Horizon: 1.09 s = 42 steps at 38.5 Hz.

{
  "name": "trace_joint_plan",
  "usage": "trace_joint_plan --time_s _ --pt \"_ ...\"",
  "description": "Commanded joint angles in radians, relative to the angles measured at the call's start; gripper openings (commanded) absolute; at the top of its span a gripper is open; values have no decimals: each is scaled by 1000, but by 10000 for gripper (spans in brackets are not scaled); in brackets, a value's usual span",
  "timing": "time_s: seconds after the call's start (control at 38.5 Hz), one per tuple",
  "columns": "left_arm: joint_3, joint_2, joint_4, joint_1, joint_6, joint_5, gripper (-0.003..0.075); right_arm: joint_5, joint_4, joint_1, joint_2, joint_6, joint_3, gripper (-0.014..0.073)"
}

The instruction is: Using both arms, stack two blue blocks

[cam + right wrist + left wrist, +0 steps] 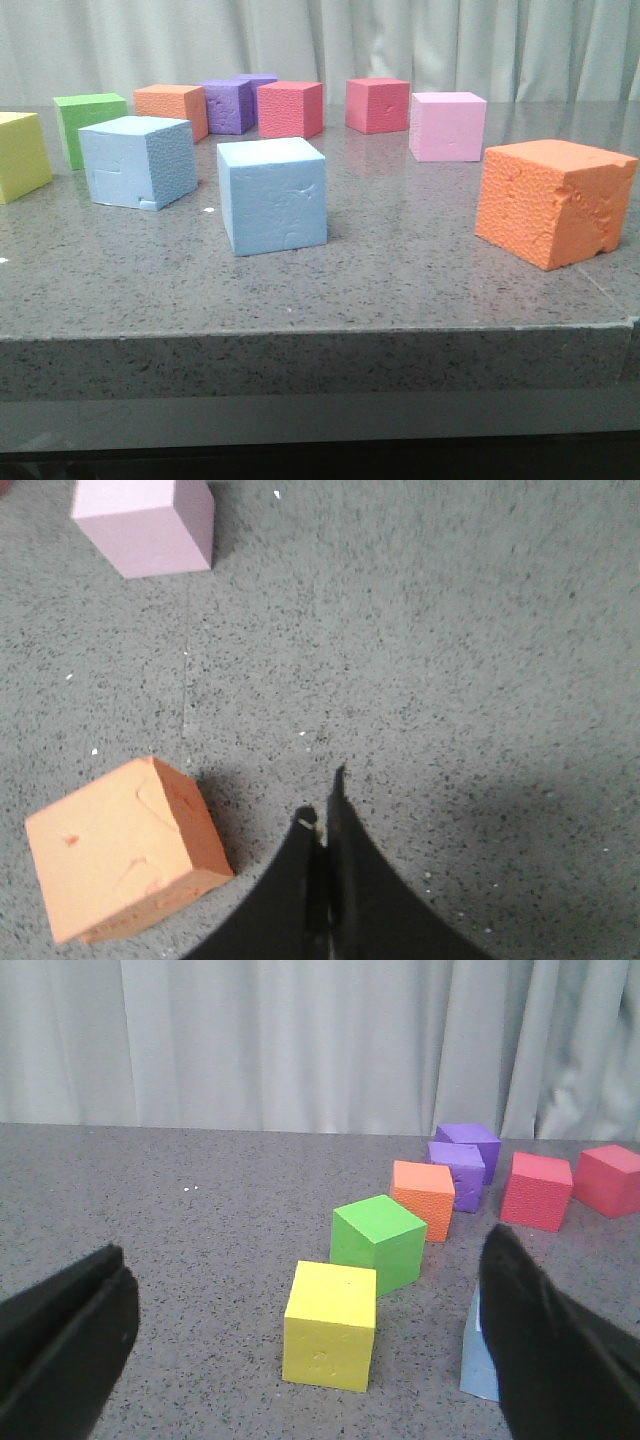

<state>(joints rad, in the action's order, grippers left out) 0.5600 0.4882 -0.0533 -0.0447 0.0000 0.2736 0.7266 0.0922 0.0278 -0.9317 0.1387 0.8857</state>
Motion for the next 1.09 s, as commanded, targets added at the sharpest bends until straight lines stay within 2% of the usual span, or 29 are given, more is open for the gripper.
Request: trace_joint_plan --time_s 0.0,0.18,0.34,0.52,0.68,0.86,1.06 --pt "31 9 -2 0 -12 -87 669 -168 -14 -5 122 -69 -83 -60" --pt "33 50 -2 0 -12 -135 669 -322 -14 -5 318 -92 -275 -60" --pt "58 135 -2 0 0 -157 669 -338 -14 -5 416 -92 -360 -60" --pt "160 290 -2 -8 9 -124 669 -339 -14 -5 432 -92 -381 -60" --pt "320 471 -2 -93 12 -18 669 -341 -14 -5 432 -92 -381 -60" --pt "534 727 -1 -217 35 208 669 -340 -14 -5 432 -92 -381 -60" --pt "778 963 -1 -309 35 455 669 -340 -14 -5 432 -92 -381 -60"
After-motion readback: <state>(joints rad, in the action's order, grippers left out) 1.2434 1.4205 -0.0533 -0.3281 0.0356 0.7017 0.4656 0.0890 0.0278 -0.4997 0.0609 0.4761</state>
